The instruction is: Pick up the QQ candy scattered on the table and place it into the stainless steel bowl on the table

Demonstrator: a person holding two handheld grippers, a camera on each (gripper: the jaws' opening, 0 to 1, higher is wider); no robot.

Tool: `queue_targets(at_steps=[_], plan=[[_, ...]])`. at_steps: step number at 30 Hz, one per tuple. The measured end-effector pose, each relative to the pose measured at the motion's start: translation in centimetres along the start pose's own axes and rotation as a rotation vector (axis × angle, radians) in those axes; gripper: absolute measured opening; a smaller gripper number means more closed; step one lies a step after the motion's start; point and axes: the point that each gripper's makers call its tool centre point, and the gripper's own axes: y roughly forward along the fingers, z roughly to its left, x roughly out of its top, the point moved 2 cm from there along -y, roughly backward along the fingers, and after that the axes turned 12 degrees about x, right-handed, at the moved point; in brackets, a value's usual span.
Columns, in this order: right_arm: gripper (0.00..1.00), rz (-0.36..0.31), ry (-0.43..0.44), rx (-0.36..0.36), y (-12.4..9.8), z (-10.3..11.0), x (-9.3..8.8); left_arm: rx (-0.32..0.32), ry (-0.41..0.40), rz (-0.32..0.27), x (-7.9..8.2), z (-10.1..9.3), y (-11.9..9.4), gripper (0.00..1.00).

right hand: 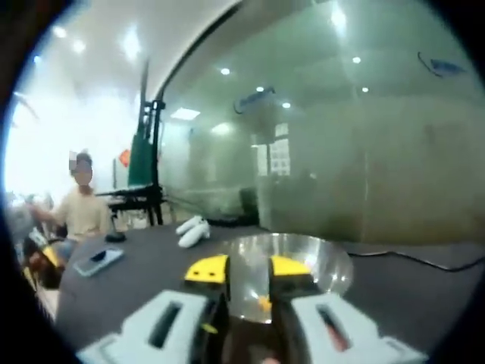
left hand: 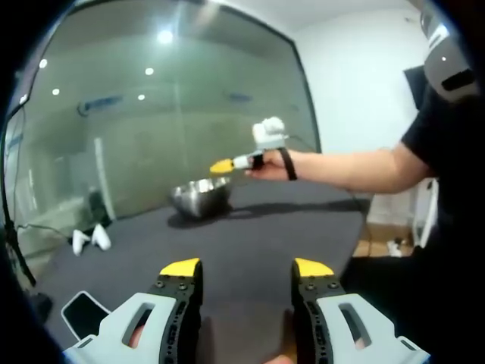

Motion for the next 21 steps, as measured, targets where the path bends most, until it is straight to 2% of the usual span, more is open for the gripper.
queue_targets(at_steps=[4, 9, 16, 18, 21], plan=[[0.25, 0.003, -0.013, 0.019, -2.1, 0.6, -0.1, 0.004, -0.006, -0.011, 0.1, 0.2, 0.0, 0.48], [0.25, 0.008, -0.090, 0.013, -6.1, 2.4, -0.4, 0.010, -0.013, -0.010, -0.2, 0.6, 0.5, 0.48], [0.25, -0.045, -0.067, -0.024, -11.8, 3.6, -0.5, -0.002, 0.007, -0.020, 0.1, 0.3, 1.2, 0.48], [0.26, -0.084, 0.004, -0.021, -13.3, 3.9, -1.0, -0.003, 0.007, -0.031, 0.2, 0.3, 1.5, 0.48], [0.27, -0.070, -0.031, -0.062, -15.4, 3.8, -2.0, -0.007, 0.001, -0.045, 0.3, 0.1, 2.1, 0.48]])
